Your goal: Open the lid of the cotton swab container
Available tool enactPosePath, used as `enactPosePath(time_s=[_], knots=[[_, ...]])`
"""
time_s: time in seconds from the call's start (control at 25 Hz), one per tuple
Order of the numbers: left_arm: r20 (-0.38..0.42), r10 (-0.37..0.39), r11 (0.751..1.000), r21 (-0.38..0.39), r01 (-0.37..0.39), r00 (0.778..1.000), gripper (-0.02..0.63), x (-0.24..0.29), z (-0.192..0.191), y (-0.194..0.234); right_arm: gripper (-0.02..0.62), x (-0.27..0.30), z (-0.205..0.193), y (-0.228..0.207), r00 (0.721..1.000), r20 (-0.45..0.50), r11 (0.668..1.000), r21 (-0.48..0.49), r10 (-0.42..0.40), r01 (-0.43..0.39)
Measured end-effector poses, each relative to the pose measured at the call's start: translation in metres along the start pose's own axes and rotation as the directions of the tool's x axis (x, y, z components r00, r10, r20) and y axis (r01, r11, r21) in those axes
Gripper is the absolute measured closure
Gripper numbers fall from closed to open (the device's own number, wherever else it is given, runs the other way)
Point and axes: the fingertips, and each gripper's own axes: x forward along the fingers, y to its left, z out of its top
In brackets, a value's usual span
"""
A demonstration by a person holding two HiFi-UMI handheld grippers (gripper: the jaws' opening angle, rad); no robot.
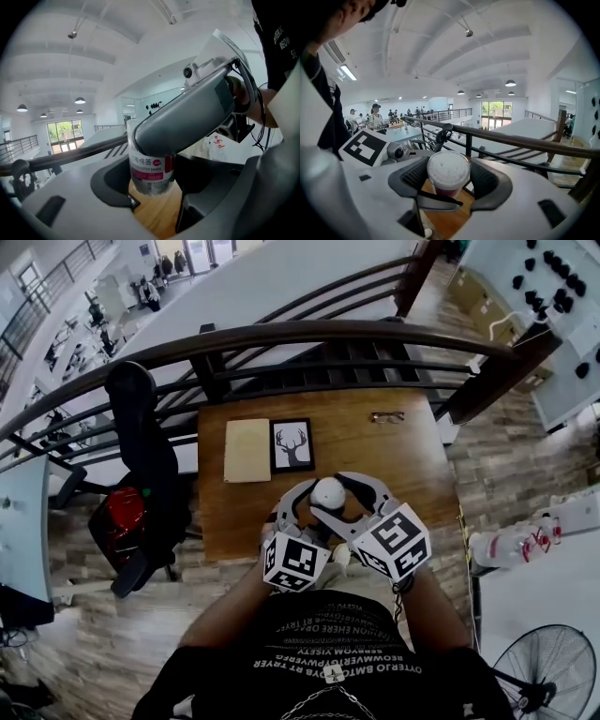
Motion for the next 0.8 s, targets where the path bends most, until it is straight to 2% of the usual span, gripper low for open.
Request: enactPosePath(time_s=[0.12, 0.36, 0.52, 0.72, 0.8], knots=[[-0.010, 0.010, 1.000, 0.016, -0.010, 1.000, 0.331, -0.001, 0.003, 0.001, 0.311, 0.000, 0.003, -0.001, 1.000, -0.028, 1.000, -0.006, -0.012, 0.011], [0.035, -0.020, 0.999, -0.040, 0.021, 0.999, 0.333, -0.006, 0.006, -0.002, 0.318, -0.002, 0.006, 0.002, 0.999, -0.032, 1.000, 0.010, -0.025, 0.025], [0.058, -0.044, 0.997, -0.063, 0.048, 0.997, 0.333, -0.010, 0.003, -0.004, 0.319, -0.002, 0.004, 0.004, 1.000, -0.013, 0.998, 0.070, -0.010, 0.011], [0.089, -0.046, 0.995, -0.086, 0.054, 0.995, 0.334, -0.014, 0.004, -0.004, 0.325, -0.005, 0.009, 0.004, 0.997, 0.079, 0.979, 0.201, 0.013, -0.029], [0.093, -0.047, 0.994, -0.091, 0.055, 0.995, 0.334, -0.015, 0.004, -0.004, 0.324, -0.004, 0.009, 0.006, 0.995, 0.095, 0.976, 0.212, 0.022, -0.042]])
